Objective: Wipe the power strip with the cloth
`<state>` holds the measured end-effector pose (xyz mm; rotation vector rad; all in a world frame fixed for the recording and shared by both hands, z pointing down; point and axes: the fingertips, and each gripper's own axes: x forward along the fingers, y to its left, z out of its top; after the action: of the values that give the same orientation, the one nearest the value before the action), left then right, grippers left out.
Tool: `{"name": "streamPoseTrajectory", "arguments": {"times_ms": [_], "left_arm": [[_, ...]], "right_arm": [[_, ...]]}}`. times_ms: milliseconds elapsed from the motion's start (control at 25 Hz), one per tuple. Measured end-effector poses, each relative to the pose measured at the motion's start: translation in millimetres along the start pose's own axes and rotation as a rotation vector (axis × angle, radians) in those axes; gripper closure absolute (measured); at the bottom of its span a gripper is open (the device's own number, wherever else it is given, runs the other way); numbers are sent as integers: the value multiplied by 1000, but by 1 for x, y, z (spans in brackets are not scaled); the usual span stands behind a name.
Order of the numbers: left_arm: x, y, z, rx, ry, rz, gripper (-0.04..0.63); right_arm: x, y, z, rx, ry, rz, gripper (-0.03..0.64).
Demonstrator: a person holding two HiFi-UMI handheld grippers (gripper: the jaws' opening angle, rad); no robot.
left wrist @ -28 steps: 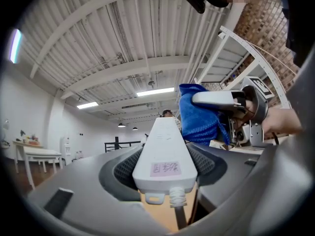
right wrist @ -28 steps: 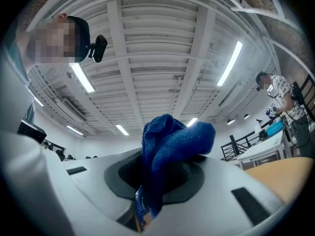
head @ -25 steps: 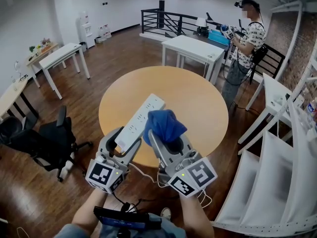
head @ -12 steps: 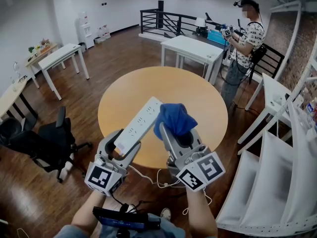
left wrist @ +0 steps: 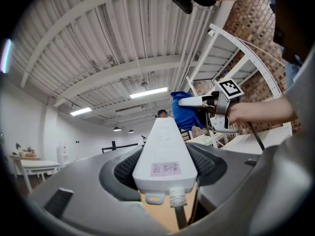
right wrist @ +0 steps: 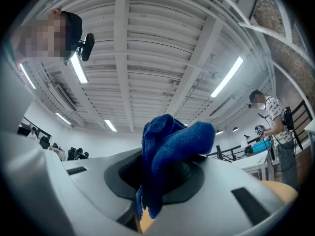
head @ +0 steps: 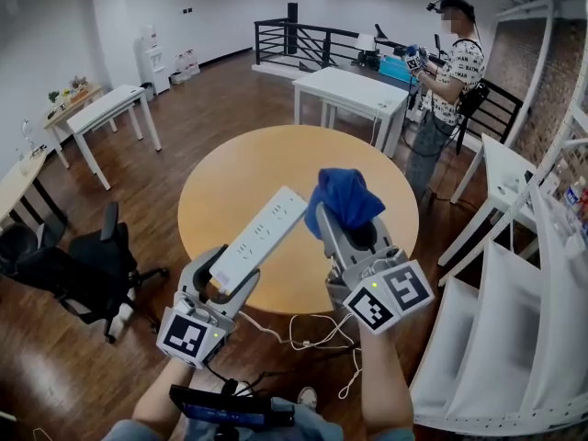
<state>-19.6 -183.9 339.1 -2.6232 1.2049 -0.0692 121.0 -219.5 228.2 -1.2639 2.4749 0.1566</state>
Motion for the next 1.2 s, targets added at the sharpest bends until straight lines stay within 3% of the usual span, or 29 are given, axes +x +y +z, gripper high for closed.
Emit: {"name": "streamPoseTrajectory", "arguments": {"times_ms": [600, 1200], "left_arm": [[0, -8, -1, 43, 17, -33, 316], [9, -17, 0, 140, 48, -42, 316]], "right_arm": [[30, -16, 1, -47, 54, -6, 546], [80, -6, 7, -42, 119, 77, 546]]}}
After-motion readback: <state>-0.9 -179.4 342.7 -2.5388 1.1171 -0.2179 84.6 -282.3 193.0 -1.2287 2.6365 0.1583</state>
